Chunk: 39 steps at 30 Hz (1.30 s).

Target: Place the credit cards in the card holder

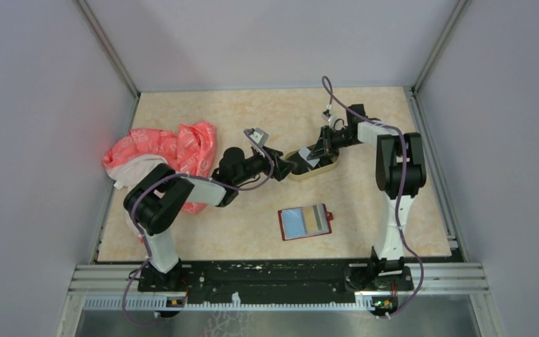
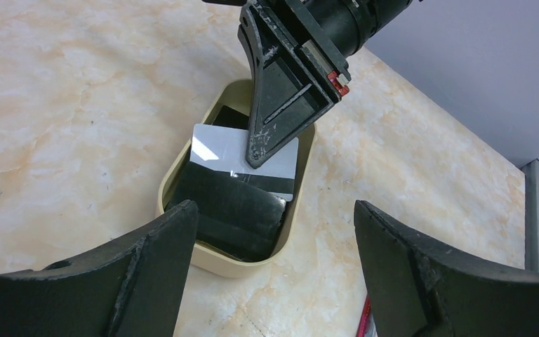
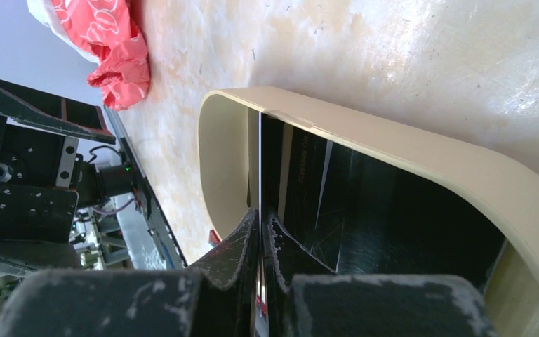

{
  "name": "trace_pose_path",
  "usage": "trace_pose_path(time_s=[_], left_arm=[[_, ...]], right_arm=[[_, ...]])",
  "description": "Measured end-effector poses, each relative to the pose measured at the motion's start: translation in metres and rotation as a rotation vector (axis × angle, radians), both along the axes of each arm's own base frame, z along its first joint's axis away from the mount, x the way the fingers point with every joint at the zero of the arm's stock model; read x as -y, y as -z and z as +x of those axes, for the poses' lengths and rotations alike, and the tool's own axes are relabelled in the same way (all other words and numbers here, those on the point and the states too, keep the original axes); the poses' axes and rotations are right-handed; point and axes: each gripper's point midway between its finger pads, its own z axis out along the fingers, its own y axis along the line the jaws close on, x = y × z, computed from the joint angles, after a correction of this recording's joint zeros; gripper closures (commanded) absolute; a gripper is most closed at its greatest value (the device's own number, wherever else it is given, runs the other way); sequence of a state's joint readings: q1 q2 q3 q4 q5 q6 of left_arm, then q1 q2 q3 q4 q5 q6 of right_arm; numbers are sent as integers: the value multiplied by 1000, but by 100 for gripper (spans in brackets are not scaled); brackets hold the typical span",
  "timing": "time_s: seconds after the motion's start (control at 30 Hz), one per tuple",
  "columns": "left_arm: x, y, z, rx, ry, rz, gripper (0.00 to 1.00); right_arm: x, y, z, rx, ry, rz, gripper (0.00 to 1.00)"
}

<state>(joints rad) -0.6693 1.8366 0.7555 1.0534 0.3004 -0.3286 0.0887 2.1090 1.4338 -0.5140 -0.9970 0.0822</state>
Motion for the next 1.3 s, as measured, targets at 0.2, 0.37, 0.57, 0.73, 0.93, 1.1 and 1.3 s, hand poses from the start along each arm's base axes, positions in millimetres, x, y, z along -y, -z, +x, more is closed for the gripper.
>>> trace_pose_path(time_s=[0.2,0.37,0.57,0.73,0.93,1.1,1.3], left_arm=[[-1,0,1,-1,-2,0,13],[-3,-4,2,-14,10,-31,13],[-15,-10,6,-36,27,-110,13],[-17,-10,4,-49,43,-131,15],[-18,-10,-13,-83,95,-174,20],[-24,-9,-48,-150,134,-218,20],[-14,-76,-114,-50,249,-334,20]], right_arm=[[4,1,1,20,3,-33,100],[13,-11,4,76,8,-55,100],[24,-33,10,170,11,-68,100],[27,-45,8,207,3,-64,100],[20,-66,-3,247,-37,14,100],[11,-102,-21,324,-73,122,100],[0,-169,-49,487,-119,276,100]])
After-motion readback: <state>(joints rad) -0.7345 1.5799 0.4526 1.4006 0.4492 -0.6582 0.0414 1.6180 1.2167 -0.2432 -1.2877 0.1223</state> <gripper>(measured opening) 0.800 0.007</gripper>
